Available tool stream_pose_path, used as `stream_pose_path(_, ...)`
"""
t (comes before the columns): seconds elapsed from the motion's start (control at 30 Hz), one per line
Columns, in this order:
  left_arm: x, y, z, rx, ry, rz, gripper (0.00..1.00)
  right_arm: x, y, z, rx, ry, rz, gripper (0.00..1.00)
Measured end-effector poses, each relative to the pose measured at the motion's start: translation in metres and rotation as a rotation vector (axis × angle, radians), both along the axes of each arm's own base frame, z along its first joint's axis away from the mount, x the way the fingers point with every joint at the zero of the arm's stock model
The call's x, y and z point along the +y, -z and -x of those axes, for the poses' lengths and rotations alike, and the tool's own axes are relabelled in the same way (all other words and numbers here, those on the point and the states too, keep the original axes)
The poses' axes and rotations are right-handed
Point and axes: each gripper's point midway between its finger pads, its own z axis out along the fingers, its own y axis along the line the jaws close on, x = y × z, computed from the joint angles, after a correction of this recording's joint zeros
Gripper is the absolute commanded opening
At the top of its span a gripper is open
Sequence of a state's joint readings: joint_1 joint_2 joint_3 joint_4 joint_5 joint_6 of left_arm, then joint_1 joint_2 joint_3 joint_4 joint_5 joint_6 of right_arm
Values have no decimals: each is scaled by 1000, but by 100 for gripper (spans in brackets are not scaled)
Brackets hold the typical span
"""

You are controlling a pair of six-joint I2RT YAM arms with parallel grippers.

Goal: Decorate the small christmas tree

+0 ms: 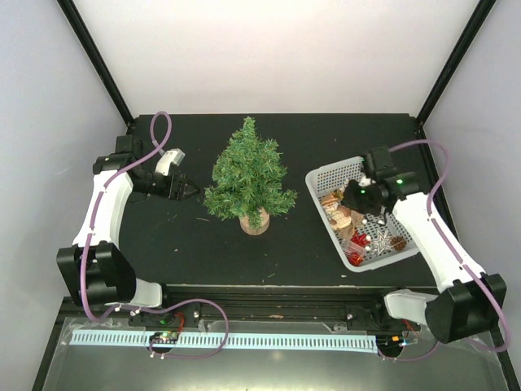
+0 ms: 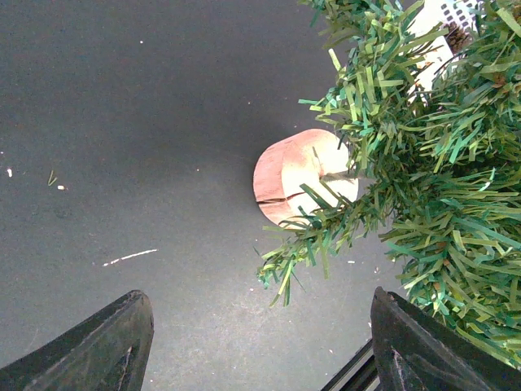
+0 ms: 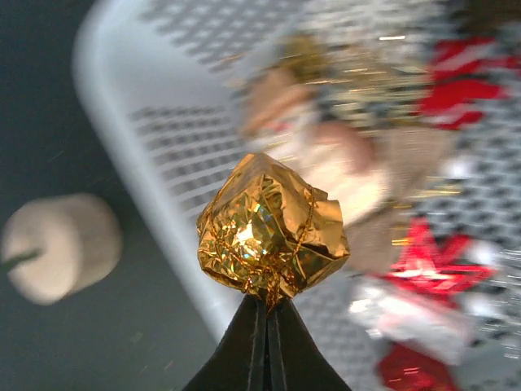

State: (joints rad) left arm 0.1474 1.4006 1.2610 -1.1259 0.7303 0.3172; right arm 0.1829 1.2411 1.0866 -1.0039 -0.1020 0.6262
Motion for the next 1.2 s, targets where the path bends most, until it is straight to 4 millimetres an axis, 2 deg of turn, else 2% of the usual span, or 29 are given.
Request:
stream_pose_path(0.13, 0, 0, 0, 3, 1, 3, 74, 72, -44, 11, -109, -250, -70, 1)
stream_pose_path(0.2, 0, -1, -2, 2, 1, 4, 74, 91, -61, 20, -144, -324, -110, 1)
stream_pose_path(0.4, -1, 1, -3, 10, 2, 10, 74, 124, -103, 37, -220, -470, -196, 1)
stream_pose_path(0.5, -1, 1, -4, 11, 3, 12, 74, 134, -112, 43, -227, -515, -219, 1)
stream_pose_path(0.67, -1, 1, -4, 12, 4, 15, 74, 161, -117, 50, -209, -612, -231, 1)
stream_pose_path(0.9, -2, 2, -4, 16, 5, 18, 74, 188, -98, 53, -134, -678, -215, 1)
stream_pose_path(1.1, -2, 2, -4, 16, 5, 20, 74, 193, -90, 53, -110, -691, -199, 1)
stream_pose_path(1.2, -2, 1, -4, 15, 5, 20, 74, 188, -95, 47, -135, -668, -166, 1)
